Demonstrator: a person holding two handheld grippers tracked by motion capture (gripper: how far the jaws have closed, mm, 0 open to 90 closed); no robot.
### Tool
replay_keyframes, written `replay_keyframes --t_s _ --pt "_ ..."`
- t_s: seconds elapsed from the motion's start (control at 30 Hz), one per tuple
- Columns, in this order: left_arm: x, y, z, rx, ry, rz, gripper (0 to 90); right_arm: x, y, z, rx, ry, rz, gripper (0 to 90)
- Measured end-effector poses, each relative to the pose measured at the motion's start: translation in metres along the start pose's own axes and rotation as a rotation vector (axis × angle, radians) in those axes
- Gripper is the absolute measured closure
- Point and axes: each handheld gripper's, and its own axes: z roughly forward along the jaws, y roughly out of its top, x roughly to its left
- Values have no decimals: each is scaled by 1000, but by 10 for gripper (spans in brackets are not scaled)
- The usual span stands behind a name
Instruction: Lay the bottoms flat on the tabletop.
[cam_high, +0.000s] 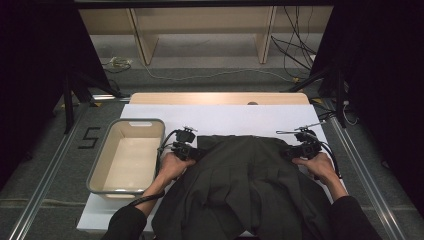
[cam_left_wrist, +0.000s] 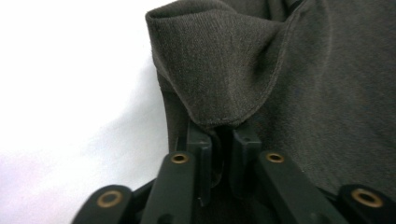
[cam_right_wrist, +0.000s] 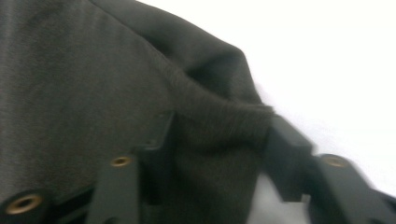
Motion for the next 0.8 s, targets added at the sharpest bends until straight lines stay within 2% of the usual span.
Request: replay_keyframes --t_s 0.1,0.2,0.27,0.3,0.37,0.47,0.63,0.8 --pt "-2 3 -6 -20 -4 17 844 1 1 1 -3 14 -7 673" --pt "-4 5 -13 -47 -13 16 849 3 1 0 -3 24 -15 788" --pt "-5 7 -18 -65 -18 18 853 4 3 -3 -11 22 -22 831" --pt "-5 8 -21 -68 -19 33 854 5 4 -5 -24 18 -23 843" --pt "-6 11 -28 -89 -22 41 857 5 7 -14 -68 12 -25 856" --pt "-10 18 -43 -125 -16 73 860 6 14 -35 -147 -2 -25 862" --pt "-16 33 -72 -226 -34 85 863 16 33 -81 -311 -43 -61 865" --pt "-16 55 -101 -303 -22 104 865 29 63 -117 -388 -95 -96 867"
